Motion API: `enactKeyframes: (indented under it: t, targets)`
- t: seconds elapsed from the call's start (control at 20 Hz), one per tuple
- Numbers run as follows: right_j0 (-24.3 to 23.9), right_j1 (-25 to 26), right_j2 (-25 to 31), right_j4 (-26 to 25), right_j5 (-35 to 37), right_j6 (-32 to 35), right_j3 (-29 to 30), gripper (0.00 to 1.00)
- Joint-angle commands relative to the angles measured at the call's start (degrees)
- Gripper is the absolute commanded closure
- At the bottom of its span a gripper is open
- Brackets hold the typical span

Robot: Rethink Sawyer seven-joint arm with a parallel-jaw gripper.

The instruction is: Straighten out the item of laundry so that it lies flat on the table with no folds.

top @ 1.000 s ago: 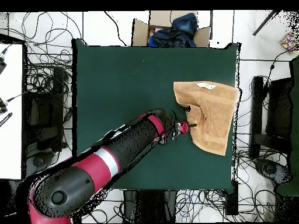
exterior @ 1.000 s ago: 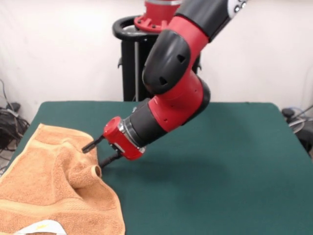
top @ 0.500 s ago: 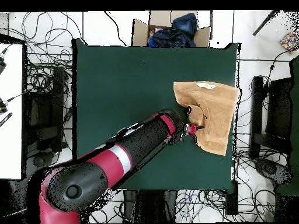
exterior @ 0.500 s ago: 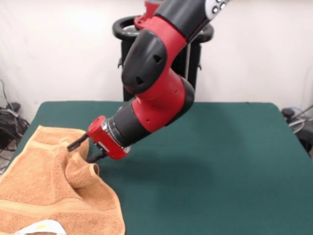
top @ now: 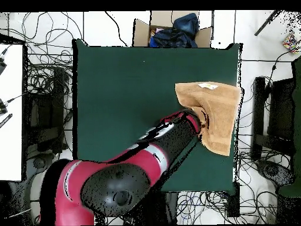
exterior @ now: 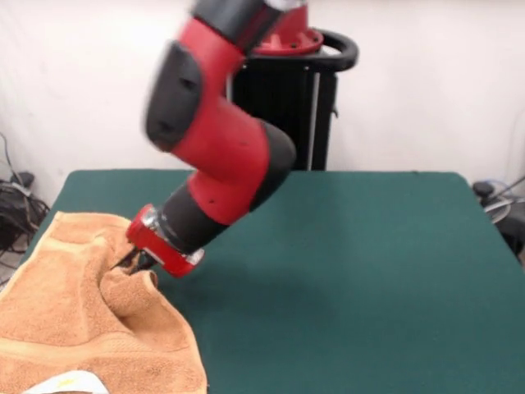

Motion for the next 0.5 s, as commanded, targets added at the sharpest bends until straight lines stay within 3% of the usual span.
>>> enactKeyframes:
  t: [0.05,0.3,0.5]
  targets:
    - [-14.49,-6.46,31.44,-0.91,-0.5,-16.95,4.98,1.0]
    - [-17.47,-12.44,37.42,1.89,4.18,-15.18,10.87,1.0]
    - [-22.34,-16.59,44.23,3.1,10.31,-19.53,14.95,1.0]
